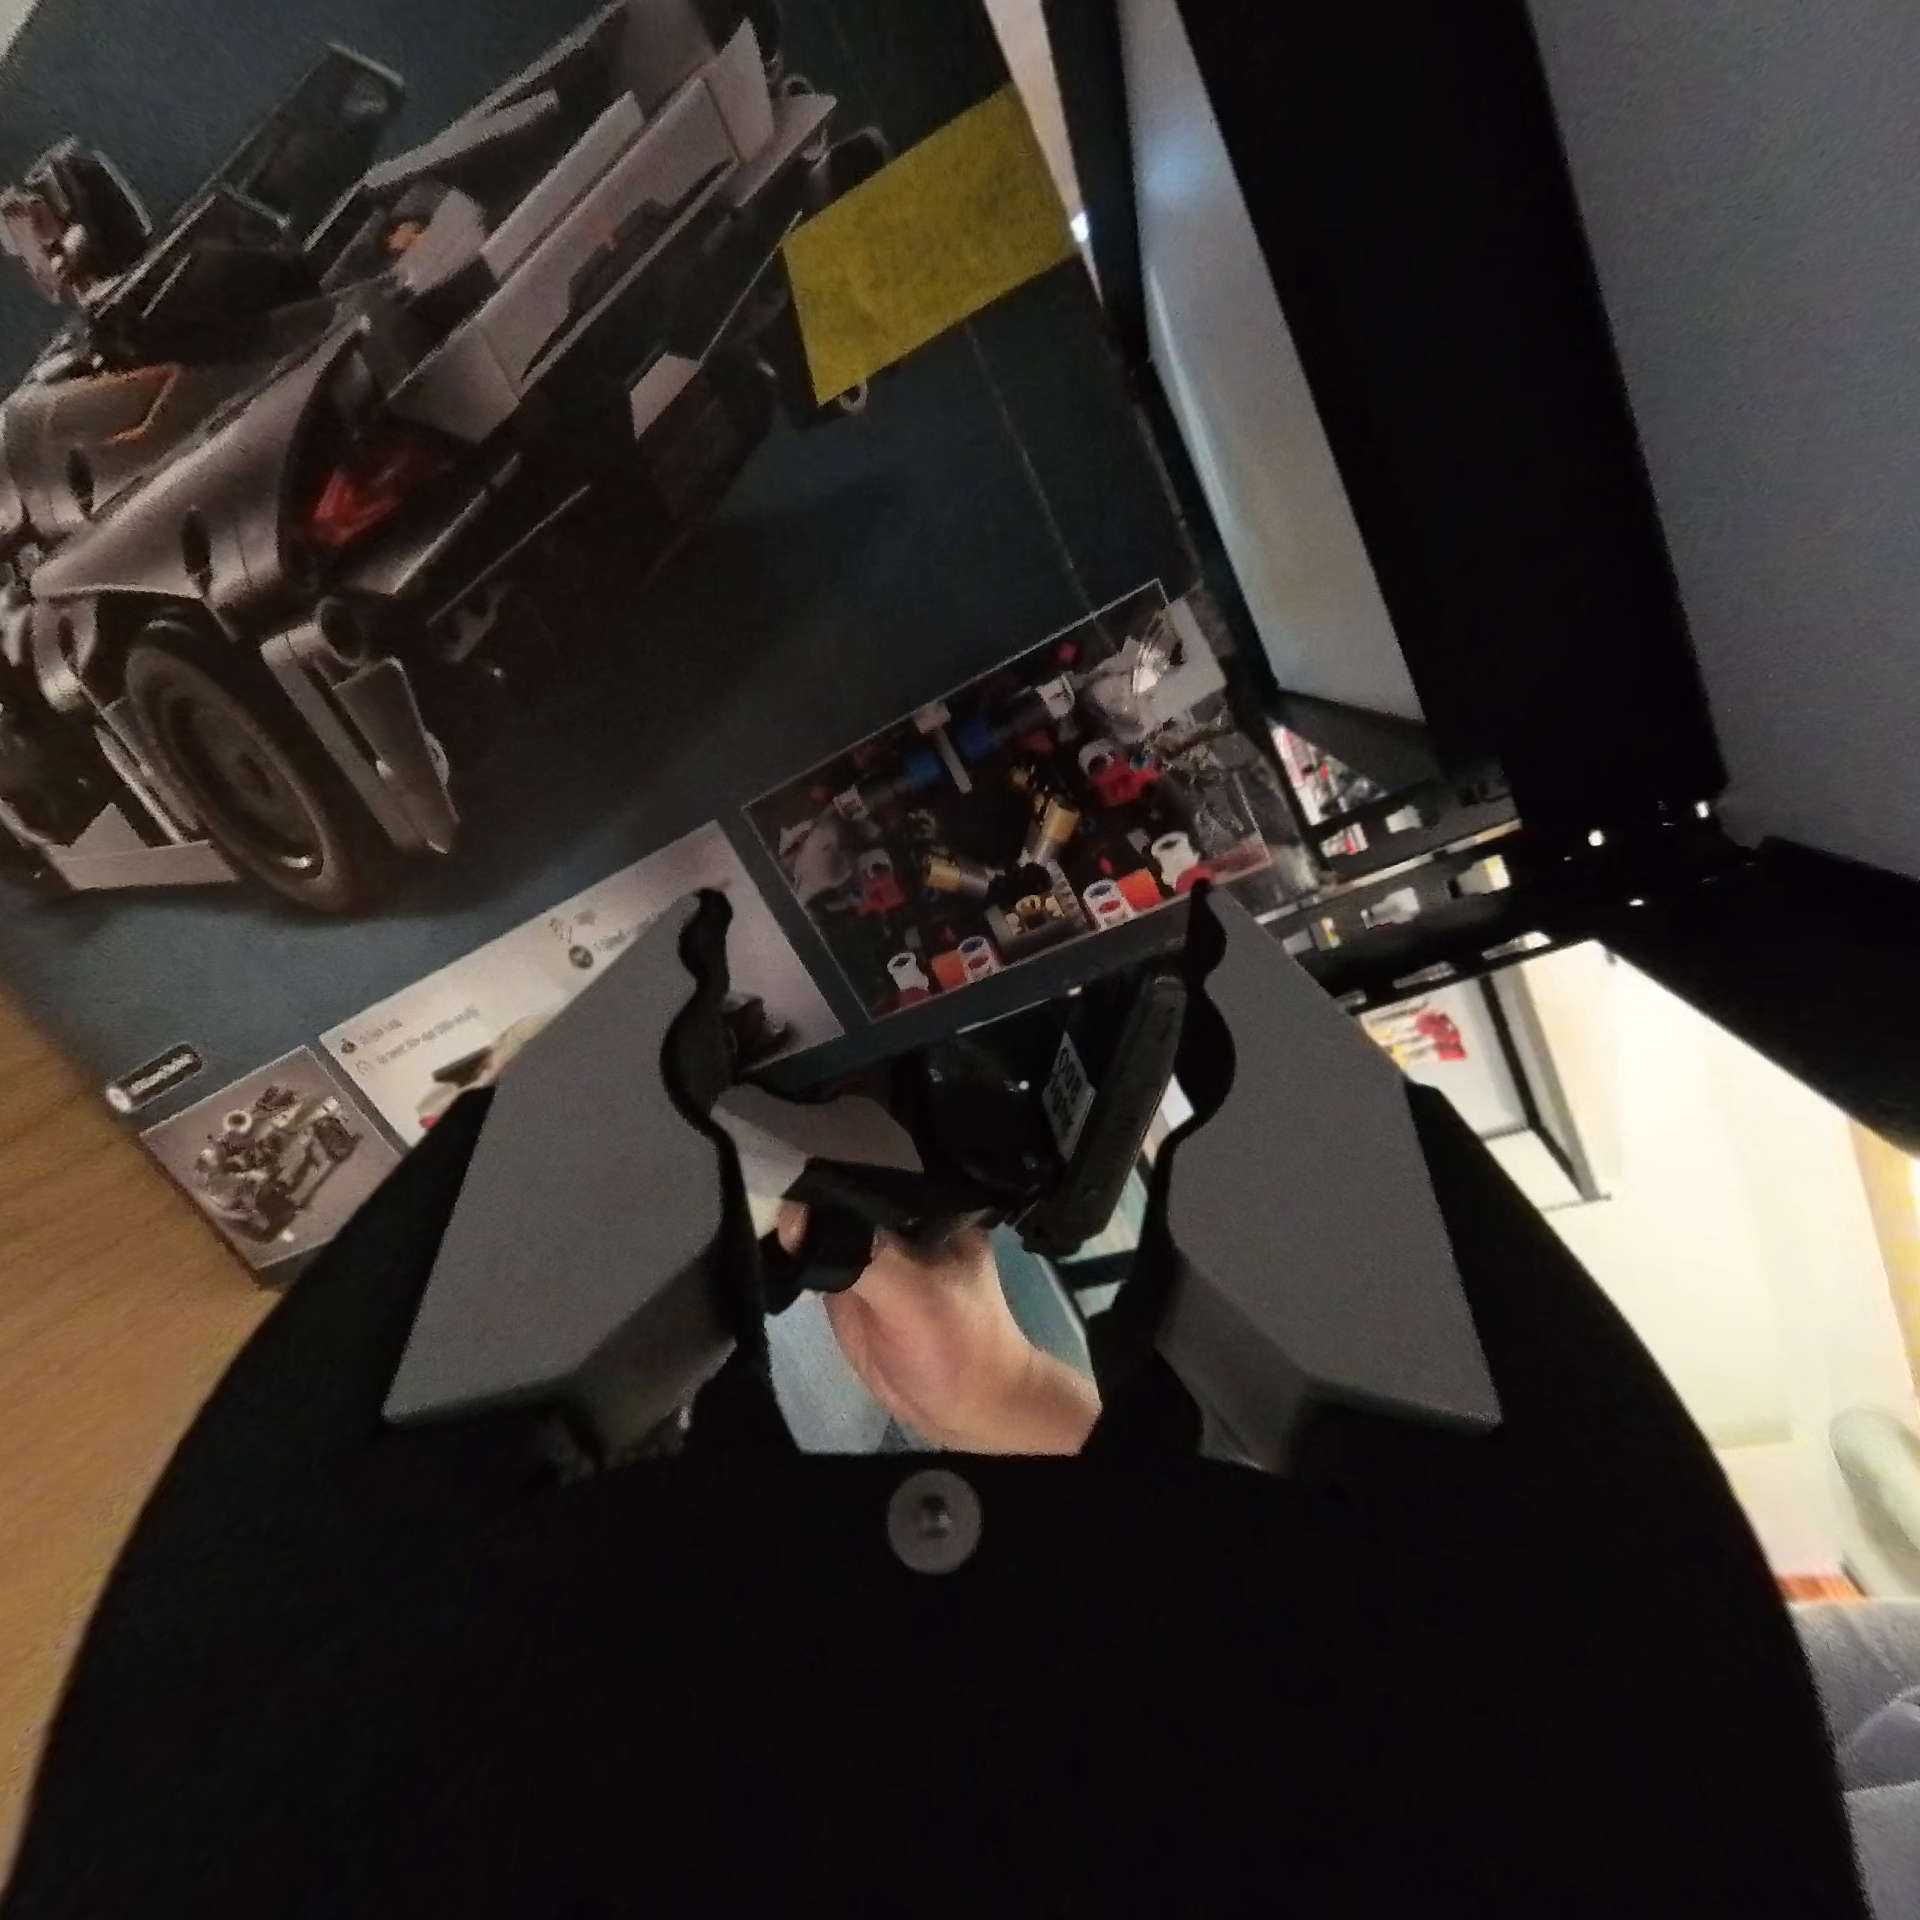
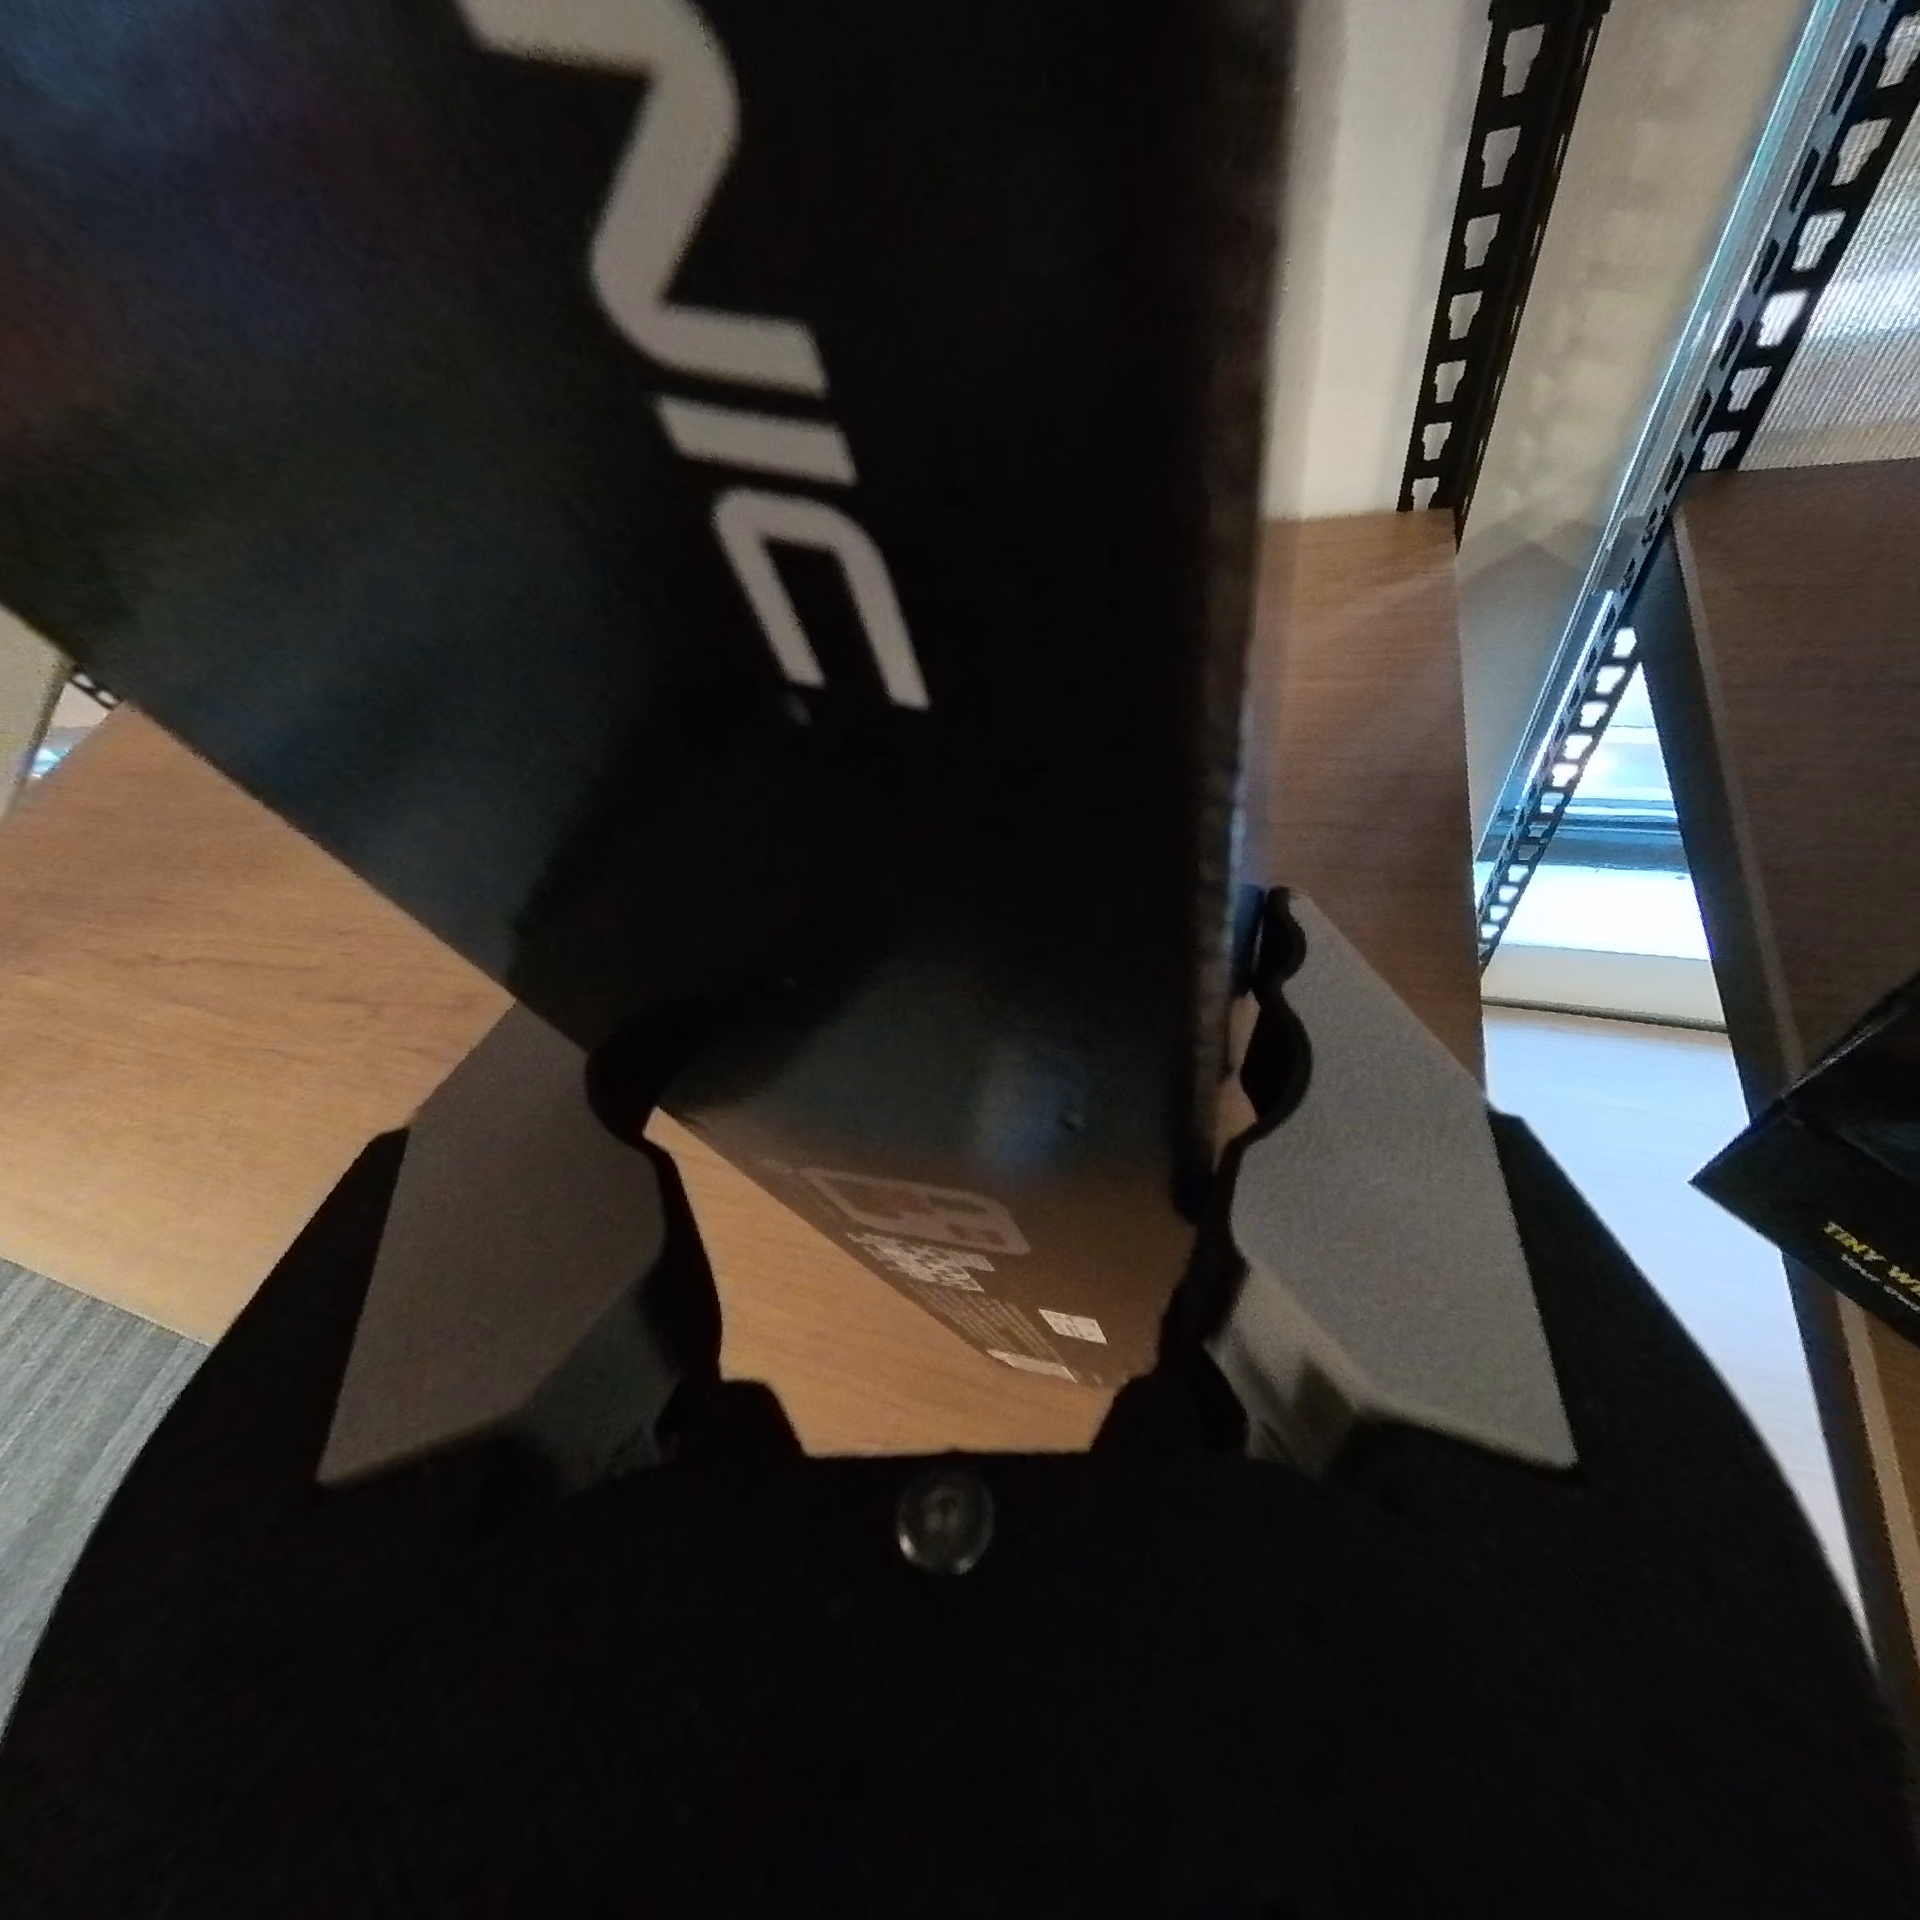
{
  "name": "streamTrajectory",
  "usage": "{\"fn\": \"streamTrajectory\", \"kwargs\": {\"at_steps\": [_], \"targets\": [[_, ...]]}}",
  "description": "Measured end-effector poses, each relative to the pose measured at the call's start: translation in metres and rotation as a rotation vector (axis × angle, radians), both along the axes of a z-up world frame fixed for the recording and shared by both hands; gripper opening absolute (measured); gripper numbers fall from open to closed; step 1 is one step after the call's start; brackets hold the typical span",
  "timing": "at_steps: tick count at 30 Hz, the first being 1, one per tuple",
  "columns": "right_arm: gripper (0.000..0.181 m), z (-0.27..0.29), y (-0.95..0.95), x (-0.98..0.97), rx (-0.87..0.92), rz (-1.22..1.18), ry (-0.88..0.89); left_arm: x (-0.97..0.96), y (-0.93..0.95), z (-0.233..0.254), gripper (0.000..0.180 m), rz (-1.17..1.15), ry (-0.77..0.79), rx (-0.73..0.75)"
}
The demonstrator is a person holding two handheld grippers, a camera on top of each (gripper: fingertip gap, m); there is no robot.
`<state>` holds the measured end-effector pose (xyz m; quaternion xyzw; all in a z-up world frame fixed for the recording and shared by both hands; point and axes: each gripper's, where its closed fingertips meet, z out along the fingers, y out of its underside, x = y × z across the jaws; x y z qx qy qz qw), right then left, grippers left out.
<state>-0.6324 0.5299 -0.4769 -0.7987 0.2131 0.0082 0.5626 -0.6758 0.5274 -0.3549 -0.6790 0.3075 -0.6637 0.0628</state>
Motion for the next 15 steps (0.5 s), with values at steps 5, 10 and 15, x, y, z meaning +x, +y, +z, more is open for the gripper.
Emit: {"fn": "streamTrajectory", "kwargs": {"at_steps": [5,10,15], "targets": [[0.119,0.002,-0.024,-0.002,-0.062,-0.035,-0.105,-0.016,-0.007,-0.015,0.085,0.065,-0.017,0.047],[0.116,-0.007,-0.08,-0.049,-0.131,0.119,-0.27,-0.029,-0.018,-0.042,0.081,0.145,-0.014,0.171],[0.1,-0.016,-0.187,-0.09,-0.101,0.283,-0.331,-0.042,-0.053,-0.041,0.078,0.267,-0.007,0.455]]}}
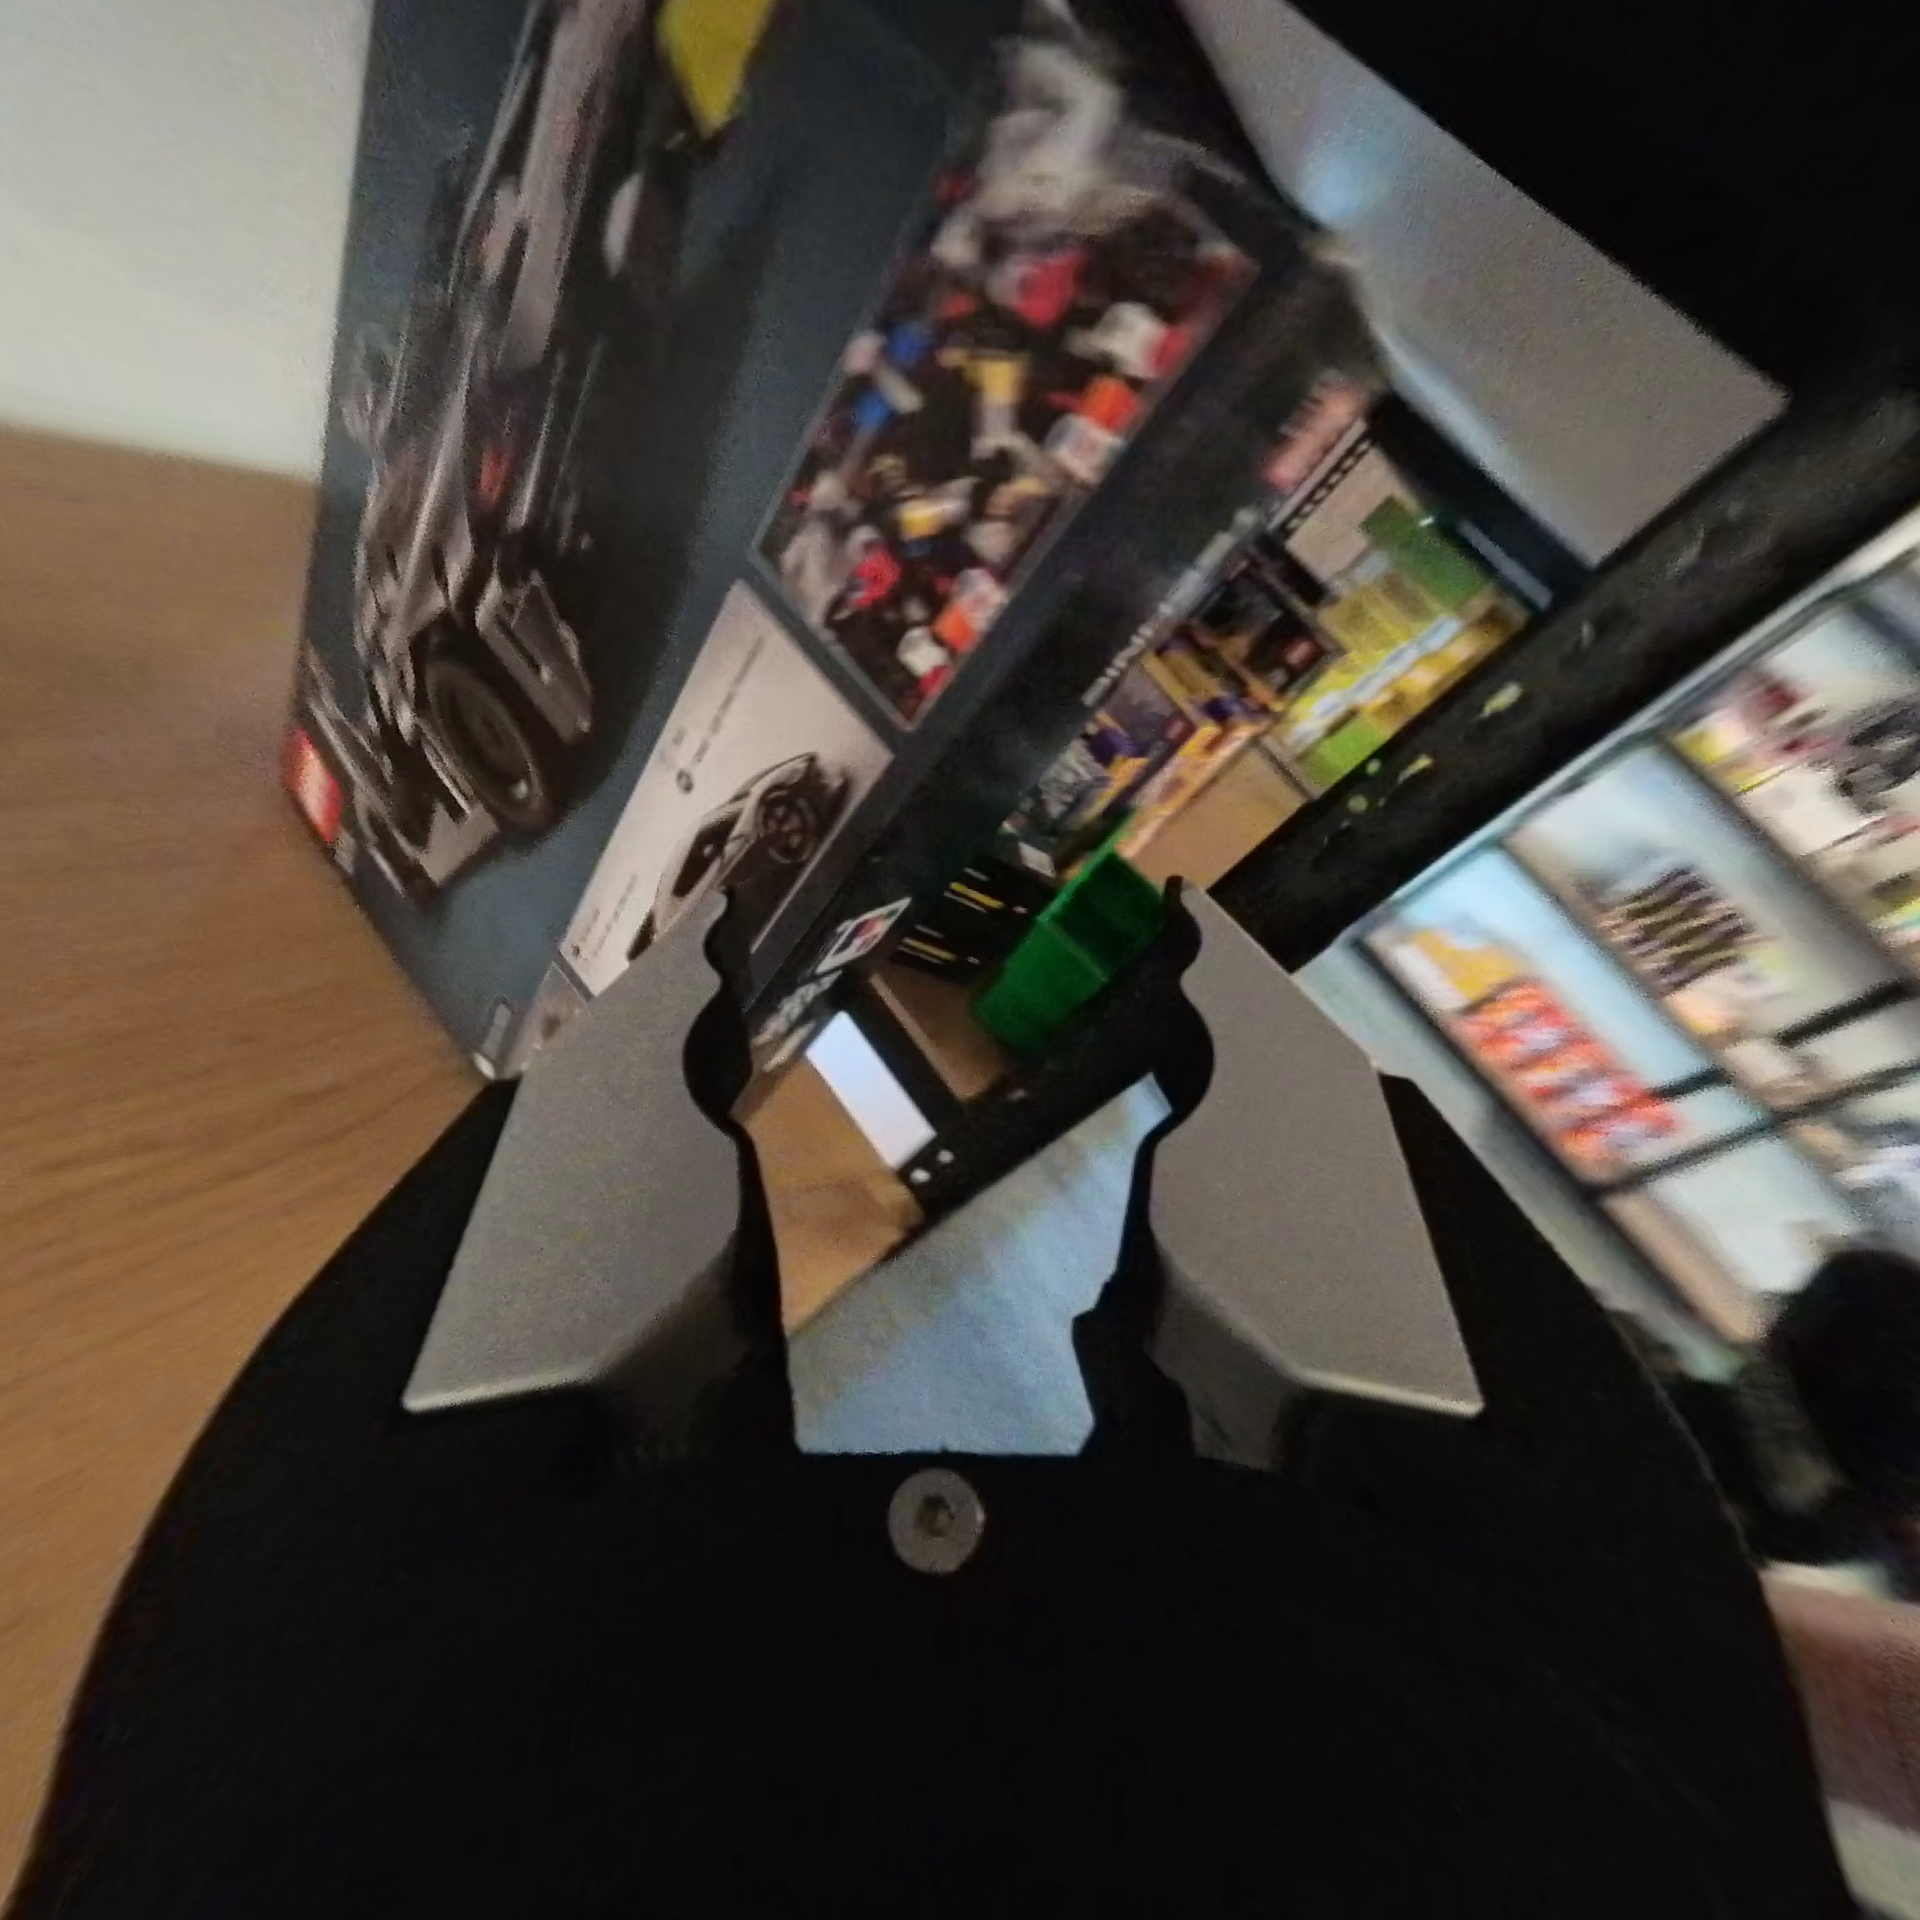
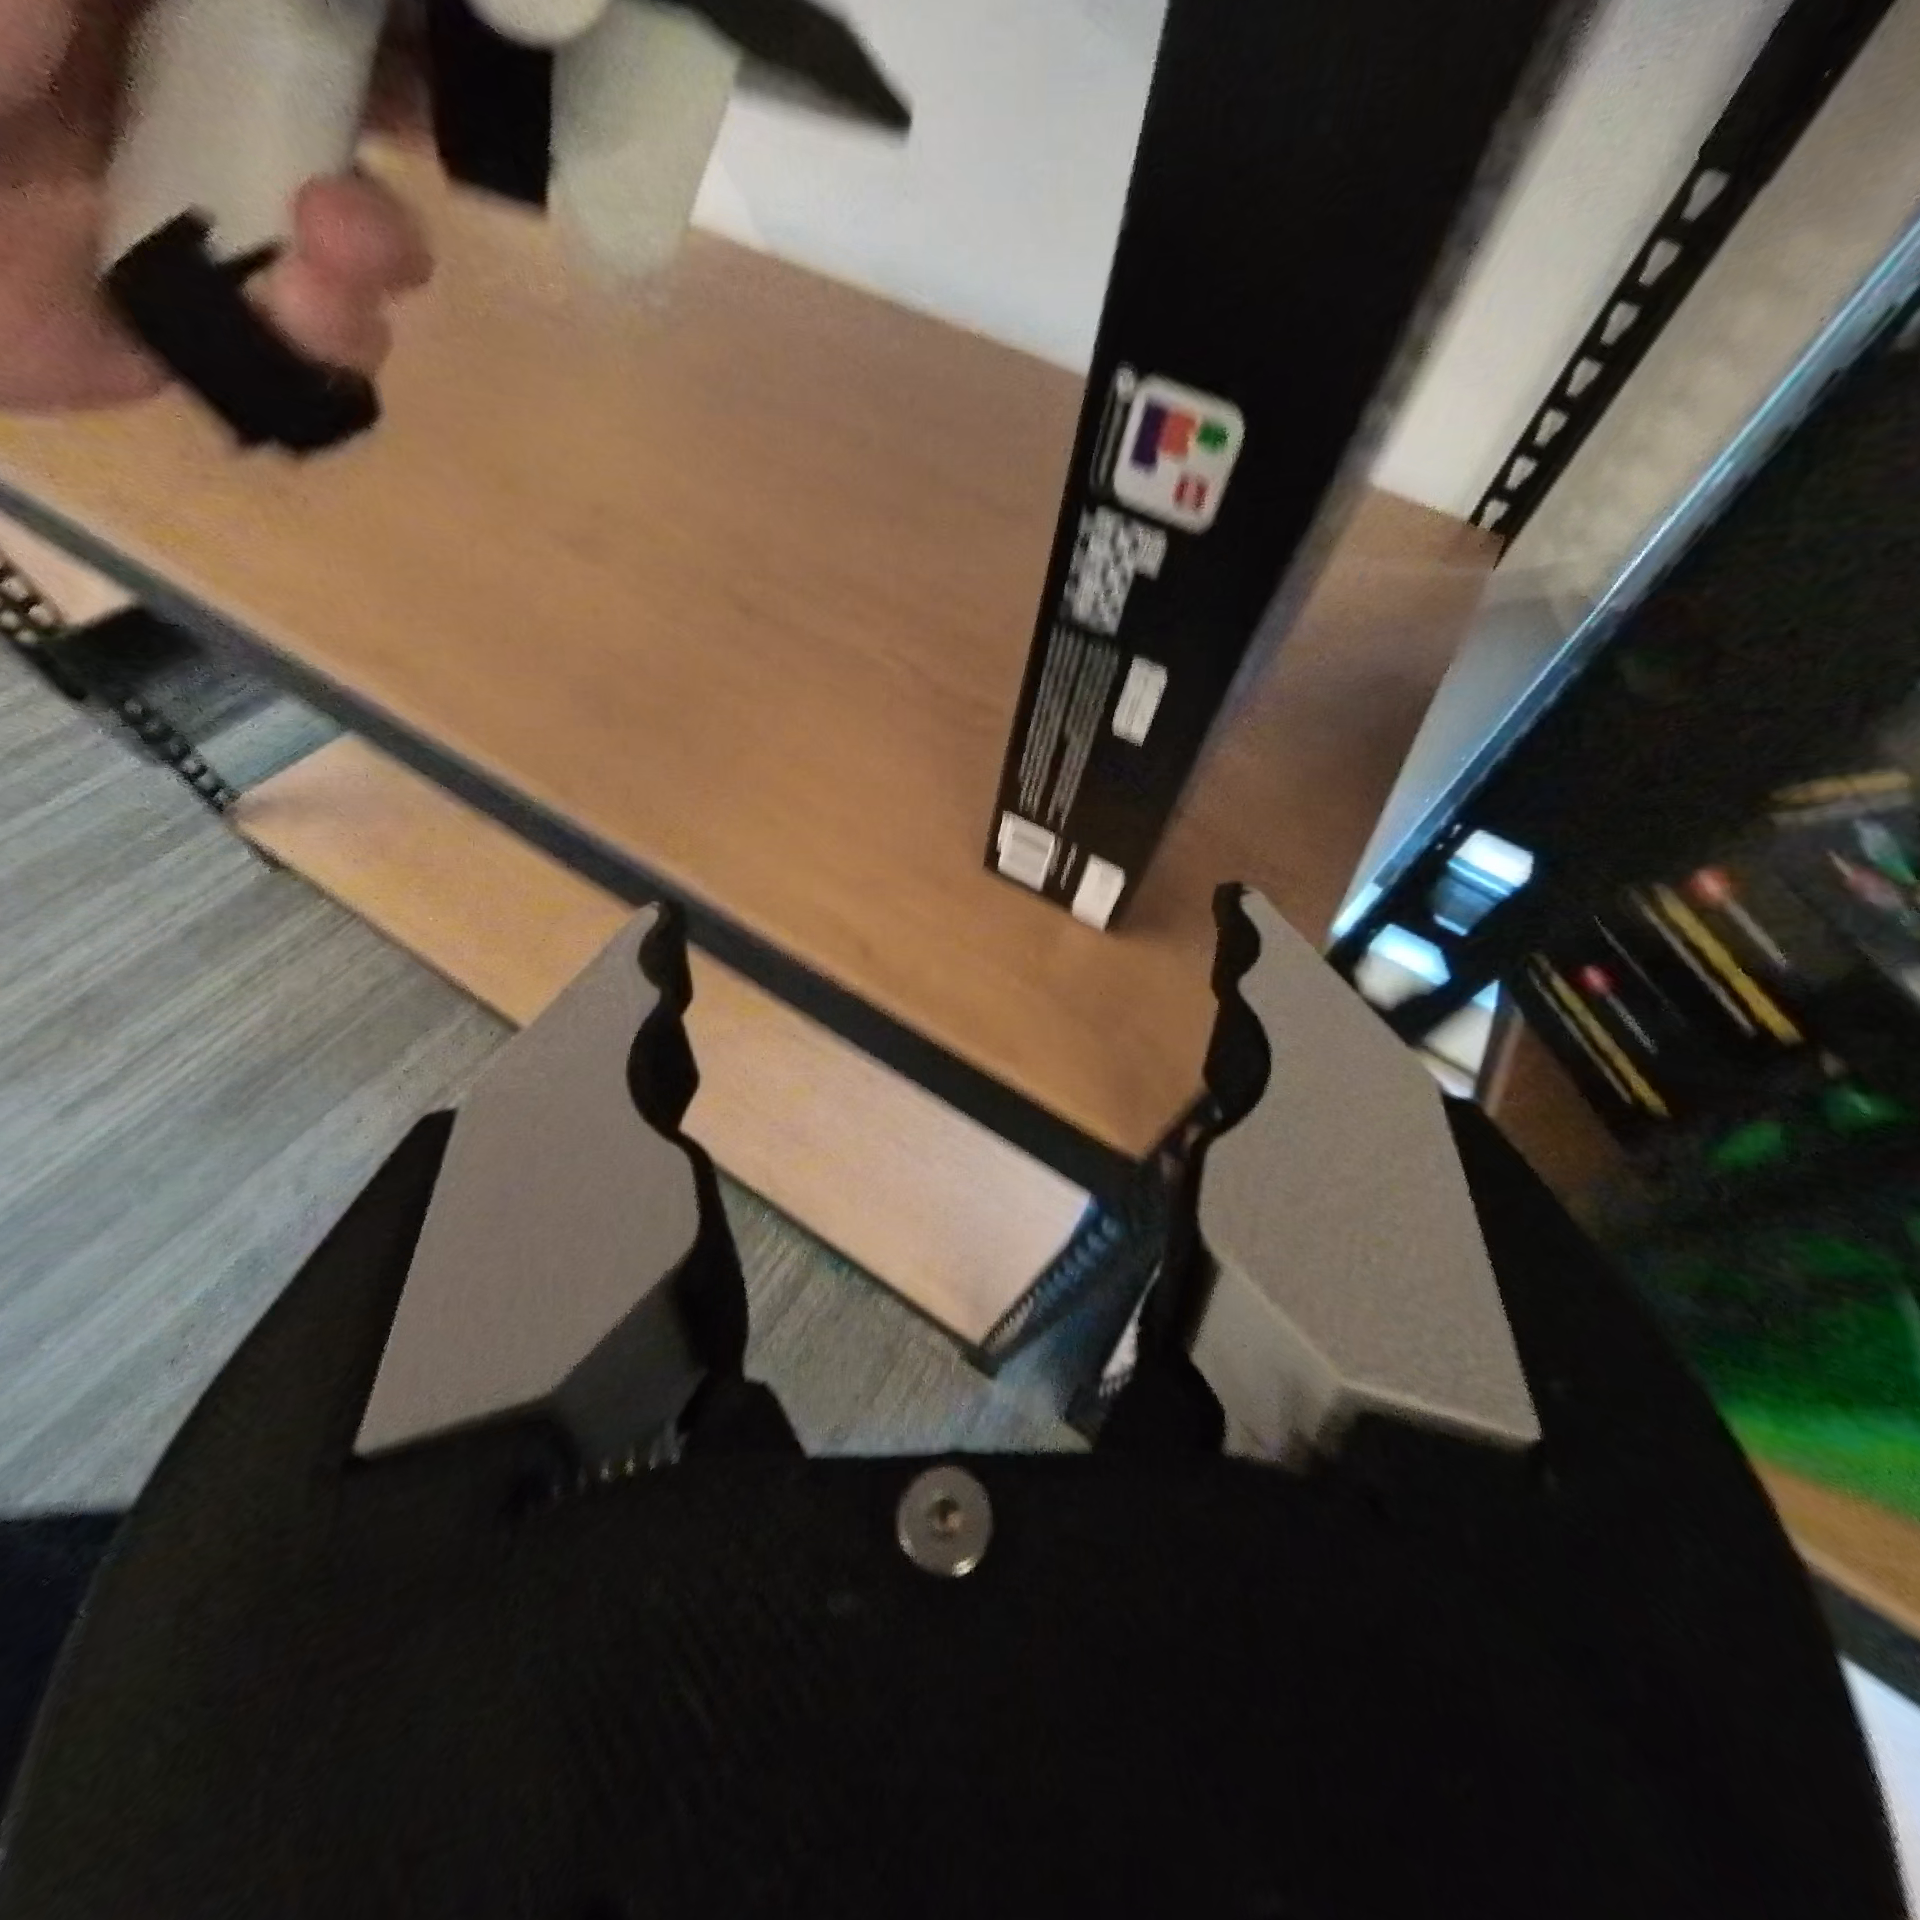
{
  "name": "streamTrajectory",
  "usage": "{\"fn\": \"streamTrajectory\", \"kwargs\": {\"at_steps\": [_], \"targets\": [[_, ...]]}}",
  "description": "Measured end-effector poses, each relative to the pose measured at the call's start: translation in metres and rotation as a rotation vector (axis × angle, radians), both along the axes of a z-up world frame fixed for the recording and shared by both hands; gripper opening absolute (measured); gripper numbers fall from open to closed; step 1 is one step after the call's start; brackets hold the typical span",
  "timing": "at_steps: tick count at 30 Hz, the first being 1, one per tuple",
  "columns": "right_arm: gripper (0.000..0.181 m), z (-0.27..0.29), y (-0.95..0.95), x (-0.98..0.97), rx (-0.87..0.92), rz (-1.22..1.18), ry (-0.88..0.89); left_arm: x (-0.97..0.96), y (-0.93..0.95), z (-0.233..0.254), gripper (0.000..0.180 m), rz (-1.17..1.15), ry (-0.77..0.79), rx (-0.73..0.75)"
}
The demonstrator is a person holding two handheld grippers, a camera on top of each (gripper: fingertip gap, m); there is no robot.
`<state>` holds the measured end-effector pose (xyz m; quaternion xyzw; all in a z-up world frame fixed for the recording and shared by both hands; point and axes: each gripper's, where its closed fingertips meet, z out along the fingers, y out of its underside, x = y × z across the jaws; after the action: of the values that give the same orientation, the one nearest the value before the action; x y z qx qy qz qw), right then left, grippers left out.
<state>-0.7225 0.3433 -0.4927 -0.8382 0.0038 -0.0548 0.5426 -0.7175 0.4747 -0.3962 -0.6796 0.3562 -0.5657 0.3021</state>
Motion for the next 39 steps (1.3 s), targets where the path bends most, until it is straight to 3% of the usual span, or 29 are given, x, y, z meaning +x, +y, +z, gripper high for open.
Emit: {"fn": "streamTrajectory", "kwargs": {"at_steps": [3,5,10,14,17,22,25,29,34,39], "targets": [[0.097,-0.01,-0.08,0.017,-0.031,0.035,0.023,-0.002,-0.019,0.019,0.09,0.147,-0.019,0.294],[0.097,-0.02,-0.132,0.05,-0.084,0.035,0.032,-0.004,-0.028,0.03,0.095,0.305,-0.062,0.401],[0.095,-0.047,-0.247,0.174,-0.195,-0.002,0.023,0.012,-0.026,0.017,0.103,0.601,-0.03,0.453],[0.095,-0.057,-0.305,0.26,-0.284,-0.09,0.058,0.053,-0.011,-0.007,0.14,0.642,0.194,0.482],[0.093,-0.055,-0.314,0.297,-0.297,-0.097,0.03,0.077,0.003,-0.014,0.137,0.629,0.283,0.503],[0.093,-0.042,-0.275,0.317,-0.293,0.0,-0.052,0.108,0.022,-0.051,0.136,0.59,0.35,0.418],[0.09,-0.015,-0.222,0.316,-0.204,0.098,-0.035,0.108,0.037,-0.077,0.115,0.638,0.426,0.408],[0.087,0.002,-0.146,0.323,-0.151,0.291,0.021,0.108,0.047,-0.069,0.106,0.657,0.321,0.507],[0.076,0.024,-0.057,0.337,-0.093,0.573,0.011,0.102,0.051,-0.07,0.105,0.523,0.292,0.505],[0.072,0.029,0.012,0.35,-0.06,0.663,0.095,0.097,0.044,-0.074,0.104,0.366,0.3,0.494]]}}
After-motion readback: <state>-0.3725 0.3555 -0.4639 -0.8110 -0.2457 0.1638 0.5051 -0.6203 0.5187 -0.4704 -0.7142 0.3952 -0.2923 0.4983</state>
